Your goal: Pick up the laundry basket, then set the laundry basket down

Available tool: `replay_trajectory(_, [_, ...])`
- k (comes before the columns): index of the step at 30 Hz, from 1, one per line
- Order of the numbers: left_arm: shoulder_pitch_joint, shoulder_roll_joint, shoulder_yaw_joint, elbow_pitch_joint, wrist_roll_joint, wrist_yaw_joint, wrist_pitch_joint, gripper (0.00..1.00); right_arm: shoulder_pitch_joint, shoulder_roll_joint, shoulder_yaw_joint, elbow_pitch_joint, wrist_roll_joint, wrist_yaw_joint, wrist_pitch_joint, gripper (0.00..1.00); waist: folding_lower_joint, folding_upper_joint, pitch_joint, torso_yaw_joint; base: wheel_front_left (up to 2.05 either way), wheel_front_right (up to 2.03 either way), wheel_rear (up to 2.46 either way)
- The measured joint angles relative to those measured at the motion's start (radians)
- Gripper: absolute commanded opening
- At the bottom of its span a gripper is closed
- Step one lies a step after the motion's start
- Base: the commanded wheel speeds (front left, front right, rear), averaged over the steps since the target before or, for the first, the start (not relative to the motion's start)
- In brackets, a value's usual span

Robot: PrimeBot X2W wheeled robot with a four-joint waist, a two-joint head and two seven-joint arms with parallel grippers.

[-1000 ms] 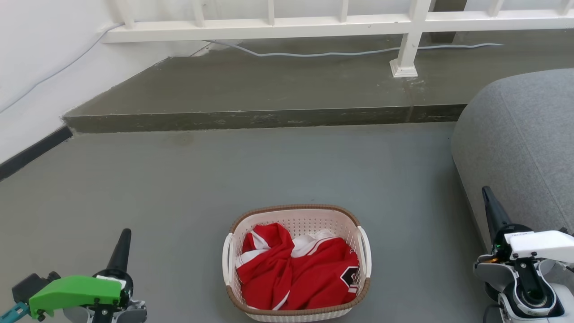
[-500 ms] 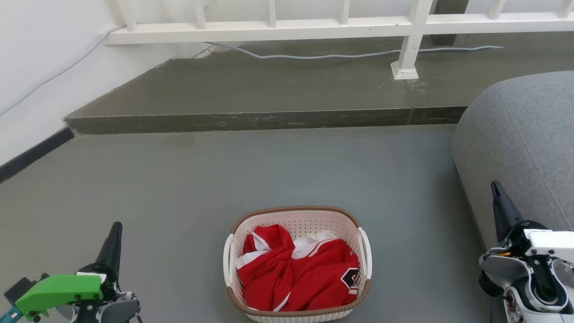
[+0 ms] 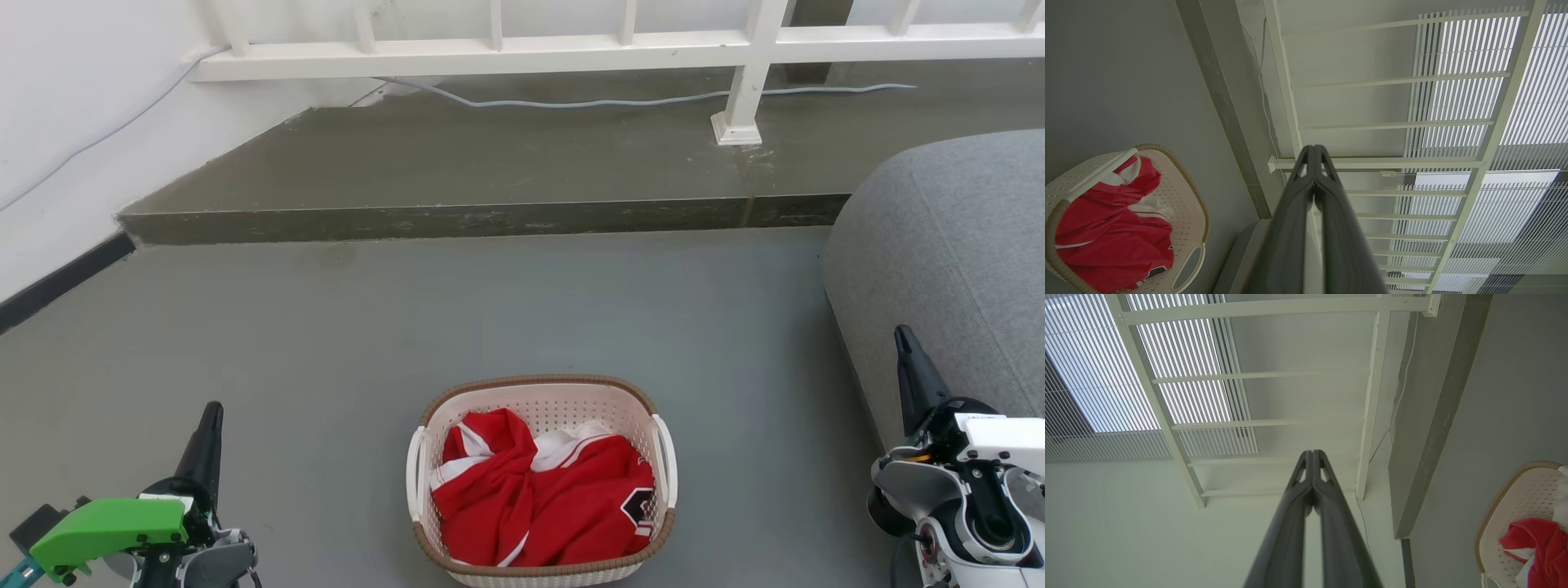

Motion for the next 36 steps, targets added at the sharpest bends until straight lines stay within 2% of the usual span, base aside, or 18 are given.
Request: replay_trajectory(36, [-0.001,-0.001,0.002,0.017,0.000,-0.003,0.004,0.00,-0.001,0.001,-0.003,0.010,0.000,0.000,0.004,0.00,0.0000,0.0000,0.000,0.000,0.00,0.00,0.00])
